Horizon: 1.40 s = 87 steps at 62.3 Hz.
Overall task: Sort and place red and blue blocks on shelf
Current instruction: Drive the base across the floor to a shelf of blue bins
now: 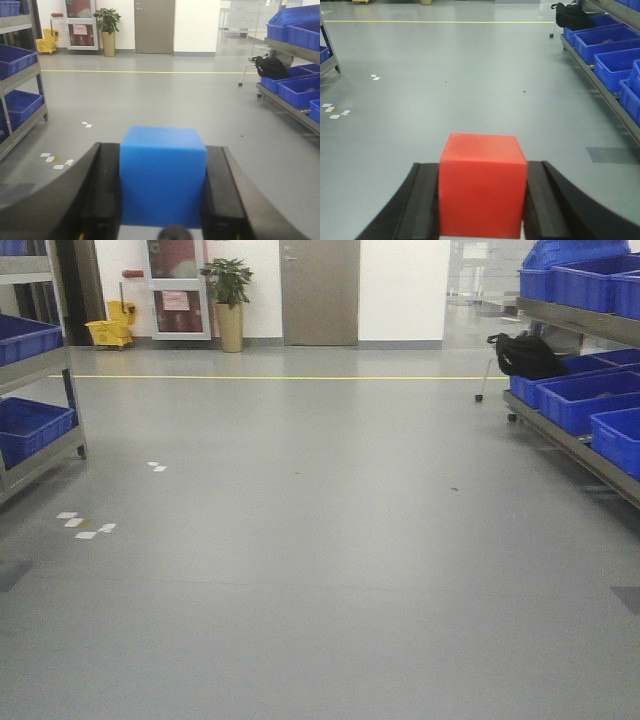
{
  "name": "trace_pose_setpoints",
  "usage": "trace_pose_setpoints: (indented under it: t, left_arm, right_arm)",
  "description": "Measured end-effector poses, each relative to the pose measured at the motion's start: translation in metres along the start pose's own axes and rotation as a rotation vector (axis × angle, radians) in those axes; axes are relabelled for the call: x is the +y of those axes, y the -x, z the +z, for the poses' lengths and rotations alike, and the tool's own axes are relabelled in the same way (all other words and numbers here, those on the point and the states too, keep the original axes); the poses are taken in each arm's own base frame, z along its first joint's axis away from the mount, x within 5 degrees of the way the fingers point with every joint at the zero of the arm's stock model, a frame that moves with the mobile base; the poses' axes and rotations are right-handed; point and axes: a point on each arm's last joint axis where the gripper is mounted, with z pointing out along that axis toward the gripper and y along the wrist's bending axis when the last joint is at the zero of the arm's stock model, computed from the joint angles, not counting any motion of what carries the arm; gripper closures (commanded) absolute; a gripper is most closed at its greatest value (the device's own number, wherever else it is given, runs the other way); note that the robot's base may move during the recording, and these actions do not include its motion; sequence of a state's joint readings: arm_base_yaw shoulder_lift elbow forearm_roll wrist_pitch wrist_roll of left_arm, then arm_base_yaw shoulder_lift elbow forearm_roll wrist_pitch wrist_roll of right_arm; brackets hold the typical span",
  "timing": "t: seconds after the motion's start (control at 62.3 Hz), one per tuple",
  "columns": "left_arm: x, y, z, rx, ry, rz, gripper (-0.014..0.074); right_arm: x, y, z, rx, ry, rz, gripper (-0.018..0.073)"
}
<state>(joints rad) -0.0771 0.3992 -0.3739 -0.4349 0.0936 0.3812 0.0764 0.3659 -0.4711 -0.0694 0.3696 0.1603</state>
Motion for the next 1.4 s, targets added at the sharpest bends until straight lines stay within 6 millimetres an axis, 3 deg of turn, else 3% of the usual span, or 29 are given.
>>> trace_pose_setpoints:
  t: [1.396]
  left_arm:
    - [0.0000,0.0000,0.0000,0.000,0.000,0.000,0.0473]
  right_arm:
    - [0.0000,0.0000,0.0000,0.000,0.000,0.000,0.0507]
